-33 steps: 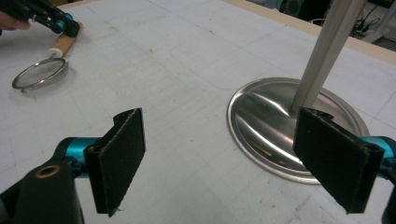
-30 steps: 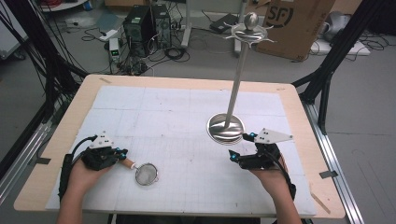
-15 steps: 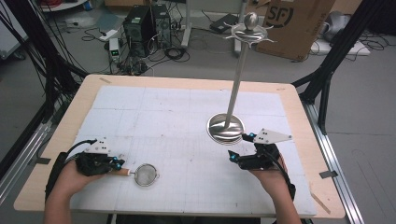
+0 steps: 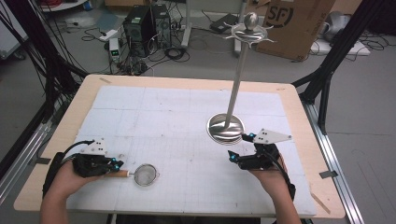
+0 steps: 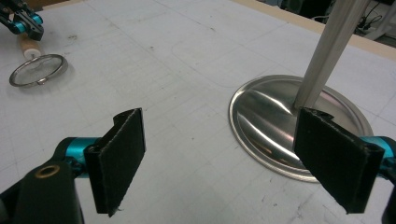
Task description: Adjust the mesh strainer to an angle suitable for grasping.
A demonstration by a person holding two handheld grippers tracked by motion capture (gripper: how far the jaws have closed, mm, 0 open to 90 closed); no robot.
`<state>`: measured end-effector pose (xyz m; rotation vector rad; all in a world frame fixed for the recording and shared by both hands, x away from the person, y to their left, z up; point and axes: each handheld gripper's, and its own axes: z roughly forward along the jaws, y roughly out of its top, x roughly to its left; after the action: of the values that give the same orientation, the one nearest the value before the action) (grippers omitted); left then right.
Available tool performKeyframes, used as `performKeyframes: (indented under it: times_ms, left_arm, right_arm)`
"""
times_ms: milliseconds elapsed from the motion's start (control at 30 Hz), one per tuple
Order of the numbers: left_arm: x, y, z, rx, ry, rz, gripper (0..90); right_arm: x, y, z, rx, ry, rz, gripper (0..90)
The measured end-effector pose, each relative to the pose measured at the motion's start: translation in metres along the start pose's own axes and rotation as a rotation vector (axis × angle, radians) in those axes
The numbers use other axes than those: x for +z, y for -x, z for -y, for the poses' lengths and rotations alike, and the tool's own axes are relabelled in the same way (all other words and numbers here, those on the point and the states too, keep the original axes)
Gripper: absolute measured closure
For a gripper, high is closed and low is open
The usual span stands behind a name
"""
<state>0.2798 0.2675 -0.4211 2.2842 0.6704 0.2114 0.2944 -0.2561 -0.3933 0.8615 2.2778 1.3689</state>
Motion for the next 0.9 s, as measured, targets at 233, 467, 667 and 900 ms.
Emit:
performKeyframes:
  times_ms: [233,467,667,900]
  left_arm:
    - [-0.005,0.001,-0.002,0.028,0.068,-0.014,75.1]
    - [-0.009,0.005,-0.003,0.092,0.098,0.009,64.8]
    - [-0.001,0.008,-0.002,0.115,0.08,0.066,57.5]
    - [0.013,0.012,0.0,0.153,-0.02,0.136,54.8]
  right_arm:
    - [0.0,0.0,0.0,0.003,-0.003,-0.003,16.3]
    - [0.002,-0.001,0.001,0.002,-0.009,-0.005,16.3]
    - [0.001,-0.001,0.0,0.0,-0.007,-0.005,16.3]
    - [0.002,-0.001,0.001,0.0,-0.009,-0.003,16.3]
